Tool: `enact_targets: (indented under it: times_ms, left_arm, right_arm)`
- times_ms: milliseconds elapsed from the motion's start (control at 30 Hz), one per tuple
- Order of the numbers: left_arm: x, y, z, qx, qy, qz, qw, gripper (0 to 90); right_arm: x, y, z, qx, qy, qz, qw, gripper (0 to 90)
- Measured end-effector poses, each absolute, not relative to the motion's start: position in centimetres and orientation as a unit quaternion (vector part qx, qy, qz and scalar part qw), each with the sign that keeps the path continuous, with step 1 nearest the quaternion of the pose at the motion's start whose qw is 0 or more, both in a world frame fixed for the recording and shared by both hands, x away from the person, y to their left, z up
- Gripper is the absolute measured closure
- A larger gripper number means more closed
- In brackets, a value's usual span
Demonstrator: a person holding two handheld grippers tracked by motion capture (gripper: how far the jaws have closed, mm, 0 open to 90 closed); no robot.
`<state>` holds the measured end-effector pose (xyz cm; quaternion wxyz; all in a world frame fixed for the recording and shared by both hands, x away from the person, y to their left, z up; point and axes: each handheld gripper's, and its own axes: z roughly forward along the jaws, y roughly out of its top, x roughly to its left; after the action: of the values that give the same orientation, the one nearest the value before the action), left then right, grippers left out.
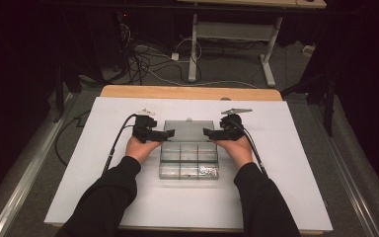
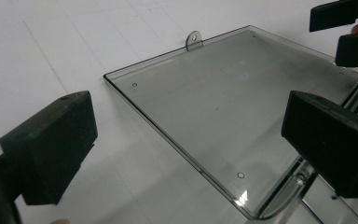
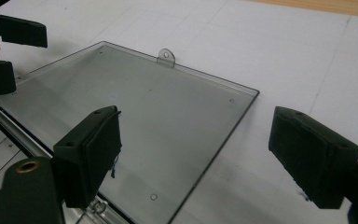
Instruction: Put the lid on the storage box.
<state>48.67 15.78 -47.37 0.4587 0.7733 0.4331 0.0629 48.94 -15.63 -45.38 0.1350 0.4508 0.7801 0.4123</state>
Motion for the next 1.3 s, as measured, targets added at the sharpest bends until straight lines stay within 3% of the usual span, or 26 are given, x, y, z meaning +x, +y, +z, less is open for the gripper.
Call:
enact_targets:
  times_ms: [567,1300]
  left_arm:
    - [48.5,15.3,-47.6,0.775,0.430,0.047,0.461,4.4]
    - [48.4,15.1,-47.8,0.779,0.428,0.047,0.456,5.0]
  right_arm:
    - [49.7,-14.9,-46.2,0.465,0.781,0.403,0.107,17.0]
    - [50.2,-15.1,-47.3,0.498,0.762,0.413,0.030,16.7]
